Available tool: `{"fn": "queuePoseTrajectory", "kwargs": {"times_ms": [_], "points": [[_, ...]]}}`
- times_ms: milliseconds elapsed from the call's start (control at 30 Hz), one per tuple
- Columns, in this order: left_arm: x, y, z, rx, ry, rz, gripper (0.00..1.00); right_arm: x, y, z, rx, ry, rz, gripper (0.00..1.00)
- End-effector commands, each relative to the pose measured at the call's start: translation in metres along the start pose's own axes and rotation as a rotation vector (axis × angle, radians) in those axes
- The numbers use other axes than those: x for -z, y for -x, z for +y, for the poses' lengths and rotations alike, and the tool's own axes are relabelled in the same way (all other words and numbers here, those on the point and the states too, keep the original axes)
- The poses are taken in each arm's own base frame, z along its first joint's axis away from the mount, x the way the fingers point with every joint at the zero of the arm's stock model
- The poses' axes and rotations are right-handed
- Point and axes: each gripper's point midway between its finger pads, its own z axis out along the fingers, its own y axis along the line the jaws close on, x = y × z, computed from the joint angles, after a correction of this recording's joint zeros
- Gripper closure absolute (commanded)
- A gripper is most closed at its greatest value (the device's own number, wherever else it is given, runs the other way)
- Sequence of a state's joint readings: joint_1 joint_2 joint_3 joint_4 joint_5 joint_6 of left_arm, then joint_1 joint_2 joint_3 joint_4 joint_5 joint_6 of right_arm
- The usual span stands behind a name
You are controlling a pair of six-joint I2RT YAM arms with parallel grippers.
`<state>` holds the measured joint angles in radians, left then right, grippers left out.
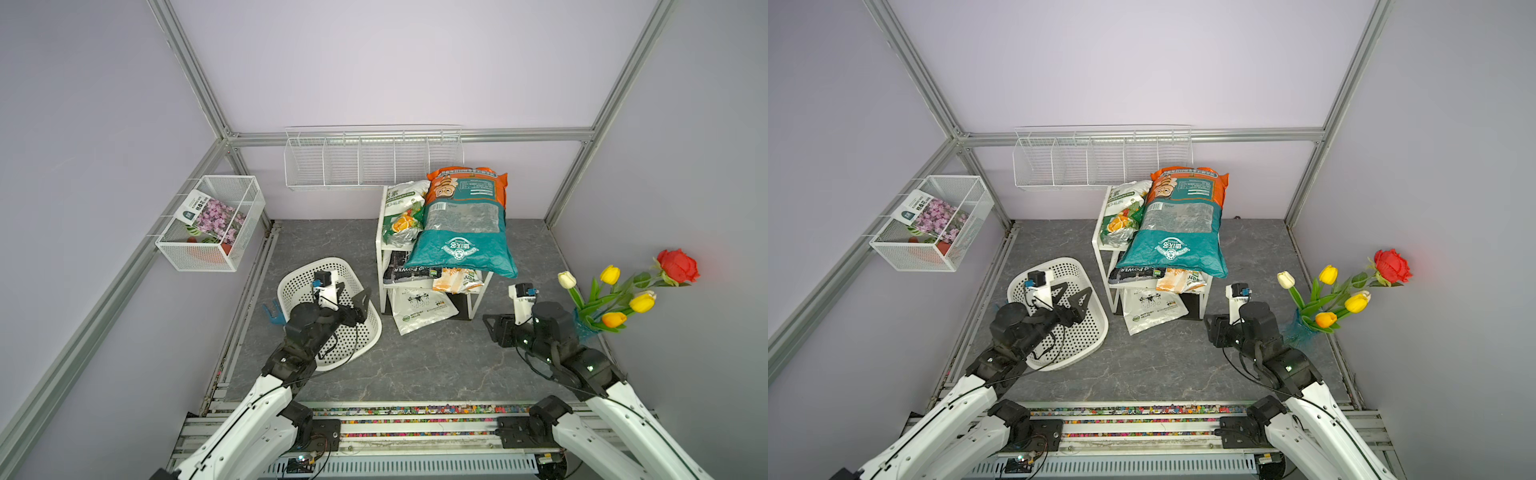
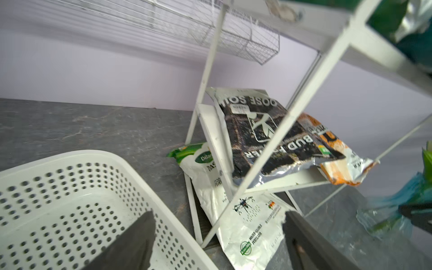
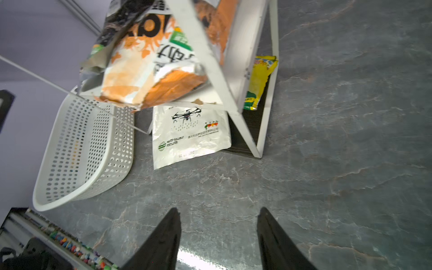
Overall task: Take down the fertilizer bag from the shelf
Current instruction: Adjust the shelf at the center of the board.
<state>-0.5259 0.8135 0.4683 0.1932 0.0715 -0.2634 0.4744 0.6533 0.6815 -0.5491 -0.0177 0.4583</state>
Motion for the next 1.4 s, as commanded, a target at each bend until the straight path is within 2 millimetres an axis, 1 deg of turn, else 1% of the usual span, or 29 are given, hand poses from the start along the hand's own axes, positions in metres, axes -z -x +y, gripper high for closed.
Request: {"fn": "queuePoseTrajectory", "kwargs": {"times_ms": [0, 100, 167, 333, 467, 567, 667, 700, 767, 833, 933, 1033, 1100, 1133, 1167, 1267, 1367], "points": [[-0.009, 0.037, -0.014, -0.062, -0.004, -0.115, 0.14, 0.011, 0.027, 0.012, 0.05, 0.021, -0.087, 0.45], [-0.013, 0.048, -0.018, -0.051, -0.01, -0.167, 0.19, 0.018, 0.035, 0.013, 0.039, 0.027, -0.138, 0.45], [-0.016, 0.052, -0.02, -0.05, -0.017, -0.181, 0.21, 0.02, 0.038, 0.011, 0.041, 0.013, -0.161, 0.46], [-0.025, 0.057, -0.023, -0.065, -0.027, -0.184, 0.27, 0.014, 0.045, 0.011, 0.081, 0.0, -0.175, 0.46], [-0.032, 0.061, -0.028, -0.064, -0.043, -0.192, 0.27, 0.012, 0.054, 0.009, 0.064, -0.018, -0.212, 0.46], [-0.038, 0.061, -0.03, -0.062, -0.049, -0.191, 0.27, 0.011, 0.065, 0.019, 0.058, 0.041, -0.281, 0.47], [-0.044, 0.061, -0.031, -0.061, -0.045, -0.185, 0.28, 0.008, 0.07, 0.022, 0.049, 0.051, -0.29, 0.47], [-0.046, 0.062, -0.032, -0.06, -0.045, -0.184, 0.28, 0.008, 0.071, 0.021, 0.05, 0.043, -0.292, 0.47], [-0.049, 0.063, -0.032, -0.06, -0.039, -0.185, 0.29, 0.008, 0.073, 0.012, 0.045, -0.005, -0.308, 0.47], [-0.053, 0.063, -0.032, -0.062, -0.035, -0.181, 0.35, 0.009, 0.079, 0.003, 0.045, -0.057, -0.349, 0.47], [-0.06, 0.062, -0.032, -0.059, -0.031, -0.17, 0.4, 0.004, 0.088, 0.003, 0.069, -0.078, -0.375, 0.47], [-0.066, 0.061, -0.031, -0.051, -0.029, -0.159, 0.43, -0.007, 0.097, 0.007, 0.084, -0.073, -0.375, 0.47], [-0.069, 0.06, -0.032, -0.046, -0.03, -0.153, 0.47, -0.015, 0.101, 0.006, 0.09, -0.088, -0.372, 0.47], [-0.07, 0.06, -0.032, -0.041, -0.03, -0.15, 0.48, -0.016, 0.104, 0.004, 0.087, -0.101, -0.376, 0.47], [-0.071, 0.059, -0.031, -0.036, -0.029, -0.148, 0.49, -0.017, 0.106, 0.002, 0.085, -0.111, -0.382, 0.48], [-0.072, 0.057, -0.032, -0.028, -0.03, -0.142, 0.51, -0.016, 0.109, -0.006, 0.068, -0.14, -0.414, 0.55], [-0.075, 0.054, -0.03, -0.03, -0.025, -0.131, 0.52, -0.015, 0.111, -0.015, 0.059, -0.181, -0.442, 0.58]]}}
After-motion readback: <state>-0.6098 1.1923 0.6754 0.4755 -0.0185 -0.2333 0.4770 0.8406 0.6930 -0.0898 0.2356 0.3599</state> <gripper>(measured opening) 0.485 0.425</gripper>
